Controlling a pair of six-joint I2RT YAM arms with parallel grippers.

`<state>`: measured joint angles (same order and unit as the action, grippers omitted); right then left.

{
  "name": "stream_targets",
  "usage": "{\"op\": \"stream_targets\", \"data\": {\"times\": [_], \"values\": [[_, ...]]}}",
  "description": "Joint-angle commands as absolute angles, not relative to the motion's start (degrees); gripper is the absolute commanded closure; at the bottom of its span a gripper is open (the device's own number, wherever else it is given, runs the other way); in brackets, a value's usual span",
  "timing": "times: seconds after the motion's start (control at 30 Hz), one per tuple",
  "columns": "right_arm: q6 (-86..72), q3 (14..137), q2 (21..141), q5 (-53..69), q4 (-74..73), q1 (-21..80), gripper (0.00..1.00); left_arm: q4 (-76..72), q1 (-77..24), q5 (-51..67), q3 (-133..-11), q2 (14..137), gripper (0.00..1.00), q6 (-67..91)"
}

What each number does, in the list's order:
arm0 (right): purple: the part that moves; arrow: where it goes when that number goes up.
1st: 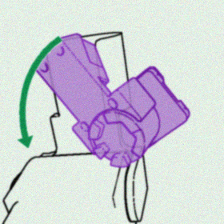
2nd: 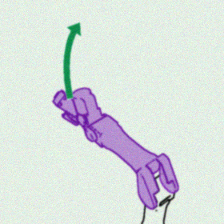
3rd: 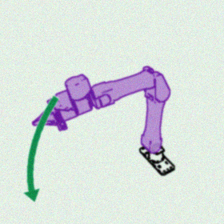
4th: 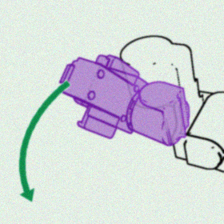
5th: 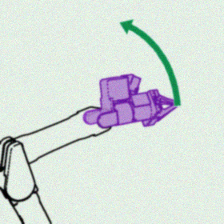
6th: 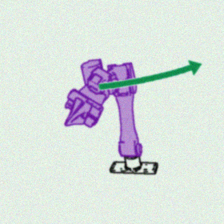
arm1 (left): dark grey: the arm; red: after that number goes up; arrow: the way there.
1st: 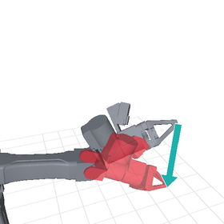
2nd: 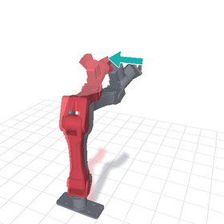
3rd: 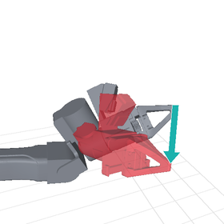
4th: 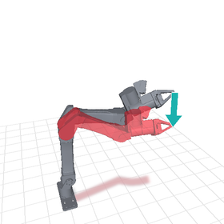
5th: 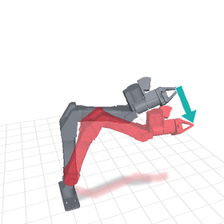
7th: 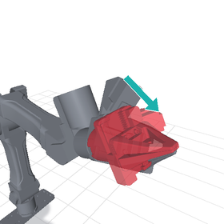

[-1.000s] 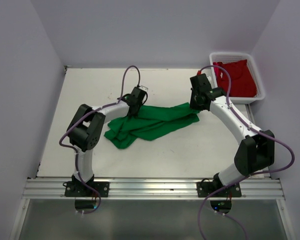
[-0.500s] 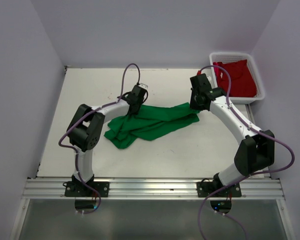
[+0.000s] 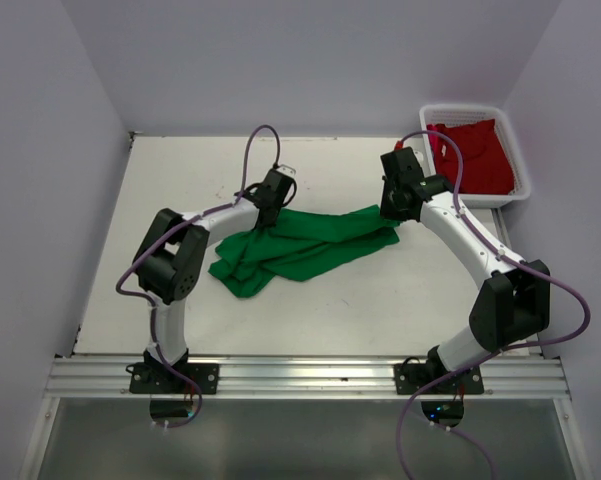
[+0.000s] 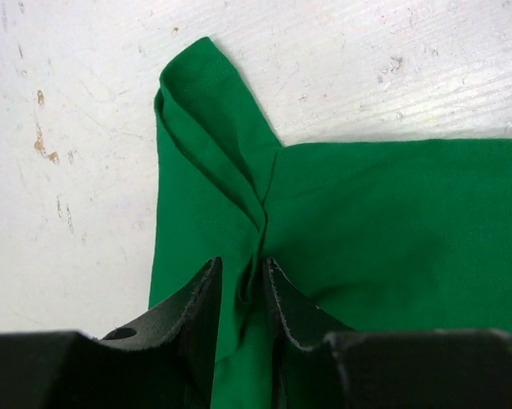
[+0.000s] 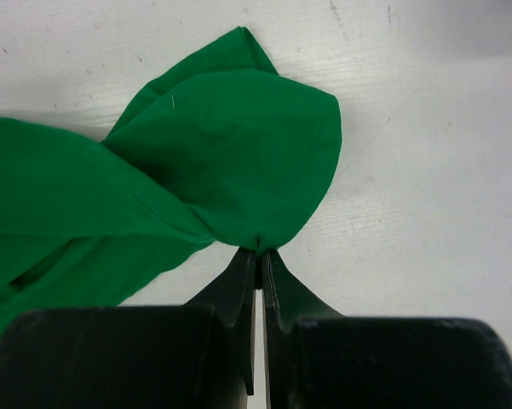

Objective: Fold and stack the t-shirts
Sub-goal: Flatten out the tshirt

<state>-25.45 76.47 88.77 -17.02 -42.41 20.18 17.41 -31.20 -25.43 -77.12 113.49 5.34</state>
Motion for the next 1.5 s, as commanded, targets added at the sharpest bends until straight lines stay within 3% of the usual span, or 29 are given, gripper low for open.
{"op": "stream_targets", "data": {"times": [0.0,0.3,0.5,0.87,0.97,1.03,1.07,1.33,1.47], "values": [[-24.9,76.6,87.5,-17.5,-41.1,20.0,1.00,16.3,-31.4,-27.1,-79.6,110.0,0.71,5.6],[-25.0,76.5,87.6,-17.5,-41.1,20.0,1.00,17.1,-31.4,-26.8,-80.2,109.9,0.71,5.5],[-24.9,76.5,87.6,-17.6,-41.2,20.0,1.00,17.6,-31.4,-26.5,-79.9,110.3,0.76,5.8],[-25.0,76.2,87.5,-17.8,-41.2,20.0,1.00,19.2,-31.4,-26.5,-78.3,110.4,0.73,7.2],[-25.0,76.1,87.5,-17.8,-41.2,20.0,1.00,19.2,-31.4,-26.2,-77.6,110.3,0.79,7.5],[-25.0,76.1,87.6,-17.8,-41.2,20.0,1.00,19.1,-31.4,-25.9,-77.4,110.3,0.98,7.6],[-25.0,76.1,87.5,-17.8,-41.2,20.0,1.00,19.1,-31.4,-25.9,-77.4,110.4,1.00,7.7],[-25.0,76.5,87.5,-18.5,-41.4,20.0,1.00,21.8,-31.4,-29.3,-79.1,107.5,1.00,8.4],[-24.9,77.2,87.0,-19.4,-42.0,20.0,1.00,28.3,-31.3,-36.3,-86.7,102.5,1.00,7.5]]}}
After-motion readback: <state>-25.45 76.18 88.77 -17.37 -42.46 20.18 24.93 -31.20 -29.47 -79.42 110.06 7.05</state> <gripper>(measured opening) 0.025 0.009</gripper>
